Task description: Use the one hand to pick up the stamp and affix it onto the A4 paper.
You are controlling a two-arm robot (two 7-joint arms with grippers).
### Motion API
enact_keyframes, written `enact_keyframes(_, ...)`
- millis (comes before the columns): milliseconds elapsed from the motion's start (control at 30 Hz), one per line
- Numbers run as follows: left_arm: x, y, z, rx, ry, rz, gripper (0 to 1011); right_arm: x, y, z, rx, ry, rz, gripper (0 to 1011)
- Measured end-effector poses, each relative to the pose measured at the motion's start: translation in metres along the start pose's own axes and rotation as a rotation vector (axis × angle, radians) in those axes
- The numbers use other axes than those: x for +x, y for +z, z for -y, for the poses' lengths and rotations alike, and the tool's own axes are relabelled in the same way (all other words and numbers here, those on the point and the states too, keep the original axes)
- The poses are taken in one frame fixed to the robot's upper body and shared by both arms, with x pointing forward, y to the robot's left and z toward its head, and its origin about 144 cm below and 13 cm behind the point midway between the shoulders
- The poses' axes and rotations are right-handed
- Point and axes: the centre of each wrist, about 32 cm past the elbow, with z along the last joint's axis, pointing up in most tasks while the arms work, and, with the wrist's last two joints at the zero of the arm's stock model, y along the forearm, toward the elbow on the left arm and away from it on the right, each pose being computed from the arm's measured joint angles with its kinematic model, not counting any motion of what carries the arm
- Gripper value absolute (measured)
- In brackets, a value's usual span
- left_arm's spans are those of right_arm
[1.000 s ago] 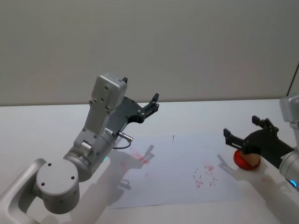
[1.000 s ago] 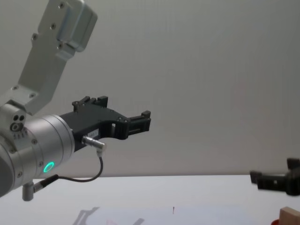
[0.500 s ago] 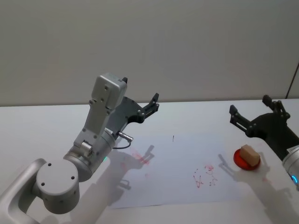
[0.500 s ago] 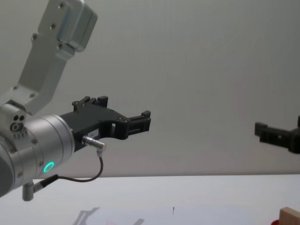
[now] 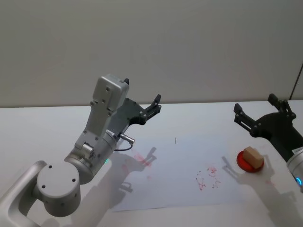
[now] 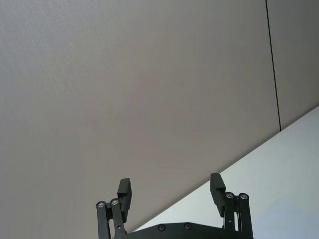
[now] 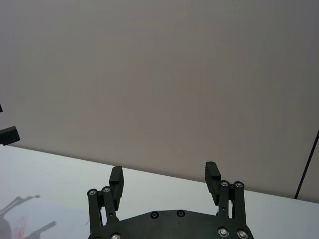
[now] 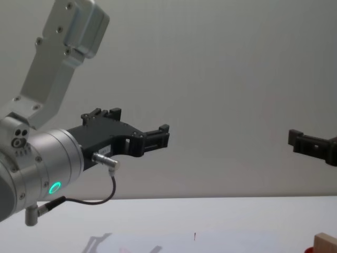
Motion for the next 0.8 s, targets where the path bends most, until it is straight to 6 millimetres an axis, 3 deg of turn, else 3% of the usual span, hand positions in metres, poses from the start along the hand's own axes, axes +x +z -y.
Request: enact_keyframes(800, 0.0000, 0.0000, 0.0000, 0.000, 0.000, 0.000, 1001, -0.0002, 0.0000, 0.0000, 0.000, 0.001, 0.001, 1001)
